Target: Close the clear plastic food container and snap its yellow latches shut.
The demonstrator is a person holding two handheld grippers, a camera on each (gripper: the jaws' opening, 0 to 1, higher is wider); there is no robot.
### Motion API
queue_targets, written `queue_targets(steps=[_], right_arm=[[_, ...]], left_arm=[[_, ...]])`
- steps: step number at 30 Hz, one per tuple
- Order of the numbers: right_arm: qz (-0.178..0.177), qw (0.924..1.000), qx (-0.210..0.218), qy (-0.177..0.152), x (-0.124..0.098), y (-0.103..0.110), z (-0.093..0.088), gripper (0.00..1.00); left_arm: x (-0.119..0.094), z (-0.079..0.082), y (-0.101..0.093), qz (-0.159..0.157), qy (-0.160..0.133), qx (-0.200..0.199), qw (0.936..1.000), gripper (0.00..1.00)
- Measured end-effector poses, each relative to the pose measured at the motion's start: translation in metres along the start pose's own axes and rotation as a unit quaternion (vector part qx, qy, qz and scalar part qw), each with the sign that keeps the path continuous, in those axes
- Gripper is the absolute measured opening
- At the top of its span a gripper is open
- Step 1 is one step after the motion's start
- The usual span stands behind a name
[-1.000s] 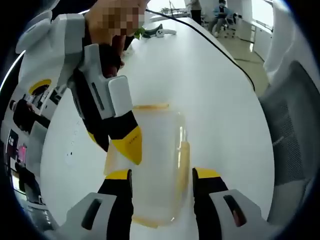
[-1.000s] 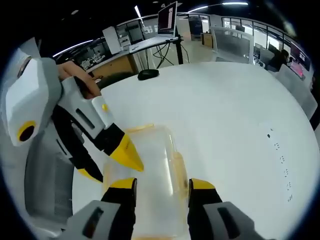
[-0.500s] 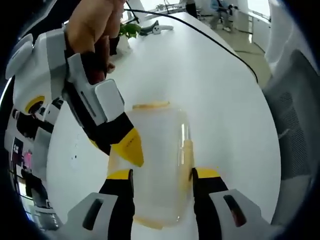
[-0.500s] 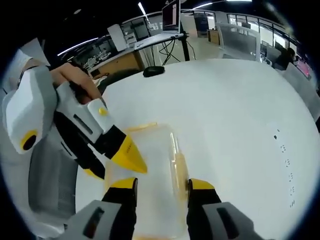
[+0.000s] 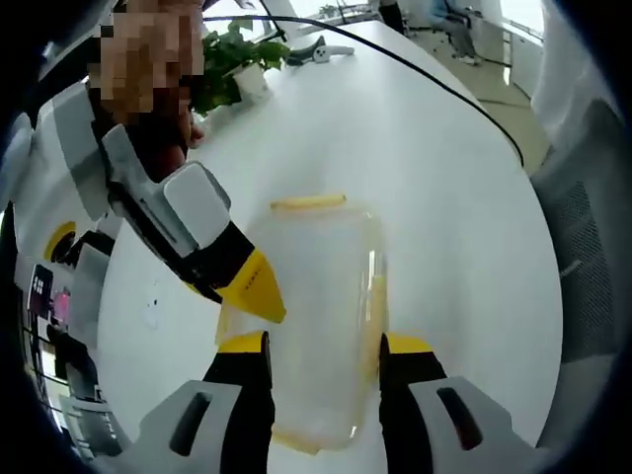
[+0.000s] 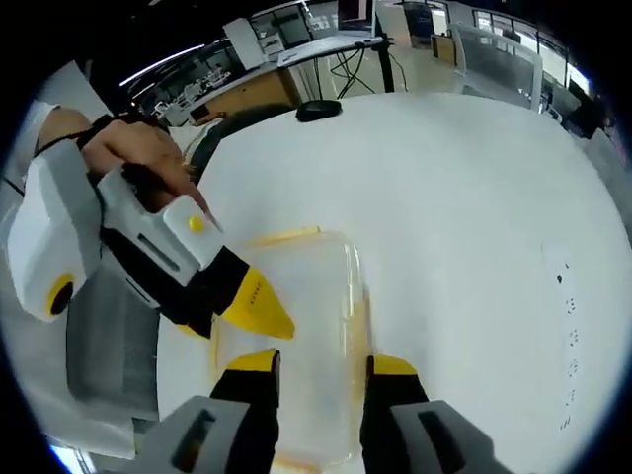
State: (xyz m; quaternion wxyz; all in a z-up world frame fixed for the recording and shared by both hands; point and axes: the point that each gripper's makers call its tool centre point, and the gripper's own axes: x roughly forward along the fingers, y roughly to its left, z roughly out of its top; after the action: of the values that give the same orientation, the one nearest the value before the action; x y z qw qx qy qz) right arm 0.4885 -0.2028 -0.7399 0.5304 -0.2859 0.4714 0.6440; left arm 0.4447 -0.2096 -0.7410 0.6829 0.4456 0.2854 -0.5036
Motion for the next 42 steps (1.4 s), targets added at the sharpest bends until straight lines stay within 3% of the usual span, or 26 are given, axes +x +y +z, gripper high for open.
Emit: queue_targets(steps=[13,25,30,42], right_arm=[[-0.002,0.9996,0.013,-0.025,-0.003,-0.001,-0.003,0.31],[-0.016,0.9987,0.022,-0.043,-0.006,-0.001,-0.001,0.33],[-0.024,0.9982,0.031,-0.046,-0.009,0.000,-0.003,0.33],[-0.048,0.9976,-0.001,-0.050,-0.019,0.003,-0.007,0.40]], left_arm=[[-0.002,0.002,0.000,0.002,-0.006,0.005,1.0000,0.39],[-0.003,0.004,-0.001,-0.002,0.007,0.017,0.9998,0.42],[-0.004,0.008,0.000,-0.004,-0.002,-0.003,1.0000,0.43],[-0.014,0.015,0.002,-0.016,-0.013,-0.002,0.9998,0.50]])
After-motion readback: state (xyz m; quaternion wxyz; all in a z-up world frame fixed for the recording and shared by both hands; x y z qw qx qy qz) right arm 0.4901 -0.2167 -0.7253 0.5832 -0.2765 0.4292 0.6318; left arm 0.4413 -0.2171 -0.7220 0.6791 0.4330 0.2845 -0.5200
